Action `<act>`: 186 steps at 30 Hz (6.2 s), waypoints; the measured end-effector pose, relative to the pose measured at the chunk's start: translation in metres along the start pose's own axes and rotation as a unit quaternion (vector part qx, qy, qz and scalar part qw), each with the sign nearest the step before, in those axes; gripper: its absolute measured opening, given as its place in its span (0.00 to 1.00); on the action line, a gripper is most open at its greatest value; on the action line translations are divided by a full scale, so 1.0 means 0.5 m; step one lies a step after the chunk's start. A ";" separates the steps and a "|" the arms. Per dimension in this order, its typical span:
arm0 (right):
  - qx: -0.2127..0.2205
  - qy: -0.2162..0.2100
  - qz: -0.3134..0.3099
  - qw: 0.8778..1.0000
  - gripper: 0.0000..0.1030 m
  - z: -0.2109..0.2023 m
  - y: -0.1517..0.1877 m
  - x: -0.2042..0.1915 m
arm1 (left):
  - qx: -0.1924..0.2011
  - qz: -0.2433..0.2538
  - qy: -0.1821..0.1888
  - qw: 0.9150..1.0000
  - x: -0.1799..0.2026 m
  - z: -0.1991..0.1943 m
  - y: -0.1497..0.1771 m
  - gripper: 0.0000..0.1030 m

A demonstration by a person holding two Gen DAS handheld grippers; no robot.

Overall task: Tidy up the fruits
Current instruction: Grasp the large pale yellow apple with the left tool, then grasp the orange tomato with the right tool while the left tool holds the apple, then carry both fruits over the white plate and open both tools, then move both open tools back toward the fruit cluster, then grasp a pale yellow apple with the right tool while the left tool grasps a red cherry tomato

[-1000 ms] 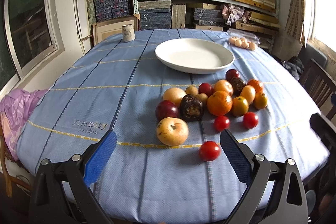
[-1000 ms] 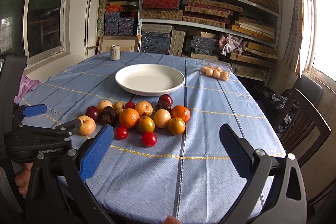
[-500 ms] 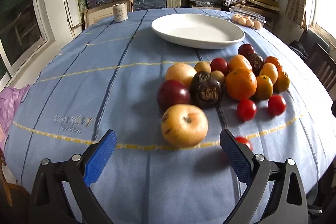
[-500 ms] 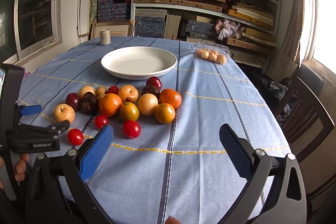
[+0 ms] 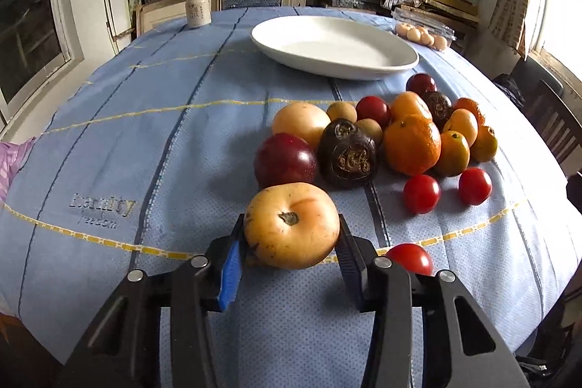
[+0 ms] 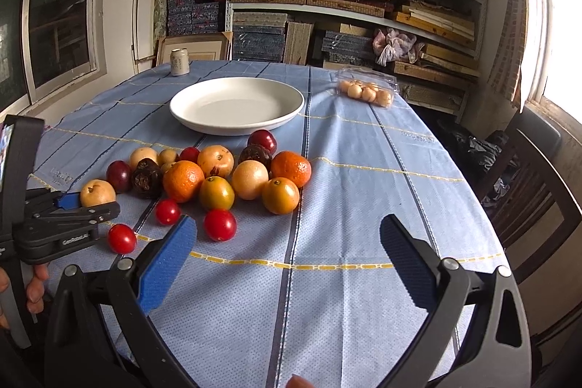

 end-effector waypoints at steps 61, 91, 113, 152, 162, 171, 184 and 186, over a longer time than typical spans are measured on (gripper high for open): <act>-0.060 -0.100 -0.020 0.993 0.37 0.164 -0.078 -0.027 | 0.048 0.012 0.011 0.999 0.002 -0.019 -0.096 0.45; -0.085 -0.136 -0.069 0.985 0.37 0.532 -0.425 -0.179 | 0.051 0.034 -0.007 0.998 -0.054 0.289 -0.529 0.46; -0.113 -0.078 -0.059 0.989 0.69 0.610 -0.411 -0.175 | 0.006 0.037 -0.047 0.998 -0.073 0.350 -0.548 0.72; -0.081 -0.068 -0.045 0.993 0.56 0.207 -0.025 -0.067 | 0.056 0.006 -0.026 0.998 -0.012 -0.066 -0.063 0.85; -0.116 -0.076 -0.041 0.990 0.54 0.241 -0.023 -0.082 | 0.037 0.030 -0.015 0.999 0.018 -0.052 -0.049 0.85; -0.106 -0.061 -0.011 0.992 0.40 0.237 -0.026 -0.055 | 0.018 0.059 0.008 0.998 0.048 -0.029 -0.030 0.85; -0.064 -0.019 -0.034 0.997 0.40 0.213 -0.036 -0.051 | -0.009 0.105 0.073 0.992 0.126 -0.002 0.020 0.84; -0.063 -0.017 -0.036 0.997 0.40 0.213 -0.036 -0.051 | -0.015 0.098 0.077 0.992 0.123 0.007 0.022 0.83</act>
Point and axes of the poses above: each gripper's, at about its wrist camera, not at the fingertips, and z roughly the way its jaws point, x to its right, y to its underside, the point moved 6 cm from there along z, roughly the way its jaws point, and after that the axes turned 14 degrees about y, right-handed, at the moved point
